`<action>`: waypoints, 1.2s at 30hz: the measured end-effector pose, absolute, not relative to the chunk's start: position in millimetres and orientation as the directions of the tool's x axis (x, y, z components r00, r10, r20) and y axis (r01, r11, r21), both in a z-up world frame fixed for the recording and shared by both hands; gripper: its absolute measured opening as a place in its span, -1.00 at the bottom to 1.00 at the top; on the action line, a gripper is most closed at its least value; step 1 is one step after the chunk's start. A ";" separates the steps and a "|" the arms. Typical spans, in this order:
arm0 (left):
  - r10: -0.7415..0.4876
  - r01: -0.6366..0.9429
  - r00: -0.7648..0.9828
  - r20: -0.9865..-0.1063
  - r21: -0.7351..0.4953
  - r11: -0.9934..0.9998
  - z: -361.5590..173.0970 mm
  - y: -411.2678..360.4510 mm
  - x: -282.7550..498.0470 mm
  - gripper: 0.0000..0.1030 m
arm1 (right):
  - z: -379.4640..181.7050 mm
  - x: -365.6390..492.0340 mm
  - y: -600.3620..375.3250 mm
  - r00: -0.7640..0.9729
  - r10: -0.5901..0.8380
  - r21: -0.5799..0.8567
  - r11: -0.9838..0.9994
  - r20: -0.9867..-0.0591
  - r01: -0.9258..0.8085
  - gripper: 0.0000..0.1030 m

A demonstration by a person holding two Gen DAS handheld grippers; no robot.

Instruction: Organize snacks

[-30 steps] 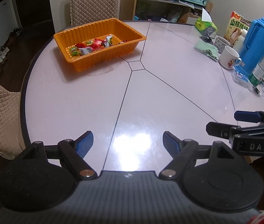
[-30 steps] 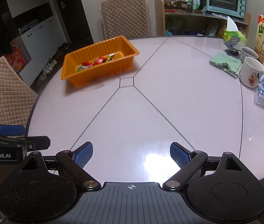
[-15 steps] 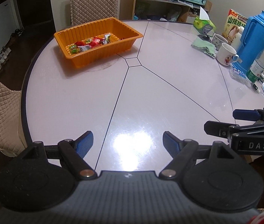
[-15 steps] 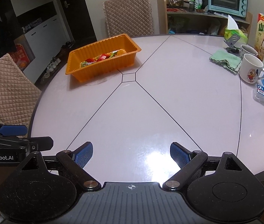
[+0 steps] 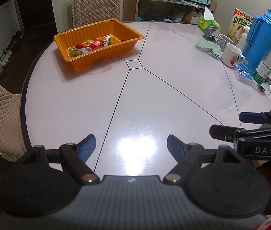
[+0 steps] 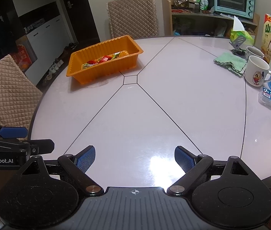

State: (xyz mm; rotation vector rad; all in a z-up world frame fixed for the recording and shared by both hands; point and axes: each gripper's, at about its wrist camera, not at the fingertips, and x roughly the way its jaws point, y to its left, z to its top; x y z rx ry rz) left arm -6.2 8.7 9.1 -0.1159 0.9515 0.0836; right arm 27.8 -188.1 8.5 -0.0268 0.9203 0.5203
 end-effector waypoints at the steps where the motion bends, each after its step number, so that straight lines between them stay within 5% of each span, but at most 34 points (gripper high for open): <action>1: 0.022 -0.123 0.578 -0.815 -0.061 0.991 9.6 7.6 -6.0 0.55 | 8.0 28.1 -189.6 0.492 0.418 0.197 0.876 -0.764 -0.440 0.74; 36: 0.046 -0.140 0.583 -0.811 -0.045 0.989 13.6 5.1 -9.0 0.55 | 9.6 26.0 -189.0 0.494 0.437 0.205 0.866 -0.752 -0.455 0.74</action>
